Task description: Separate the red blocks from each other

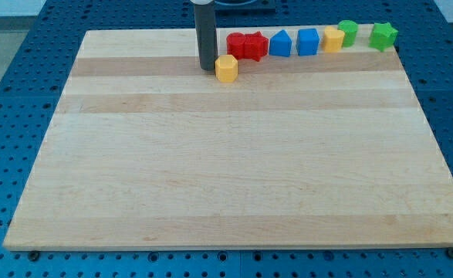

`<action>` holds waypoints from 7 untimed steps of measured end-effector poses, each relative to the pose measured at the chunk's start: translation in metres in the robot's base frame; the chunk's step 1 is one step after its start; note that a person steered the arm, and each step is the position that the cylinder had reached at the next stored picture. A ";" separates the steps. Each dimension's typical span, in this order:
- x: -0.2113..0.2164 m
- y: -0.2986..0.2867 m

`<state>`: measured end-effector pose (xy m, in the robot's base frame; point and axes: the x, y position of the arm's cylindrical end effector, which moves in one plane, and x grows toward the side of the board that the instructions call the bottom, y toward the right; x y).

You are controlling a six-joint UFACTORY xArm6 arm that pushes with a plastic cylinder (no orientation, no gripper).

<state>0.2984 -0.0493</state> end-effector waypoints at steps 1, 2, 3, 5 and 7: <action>-0.021 0.000; -0.094 0.000; -0.106 0.018; -0.102 0.079; -0.043 0.087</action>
<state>0.2555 0.0376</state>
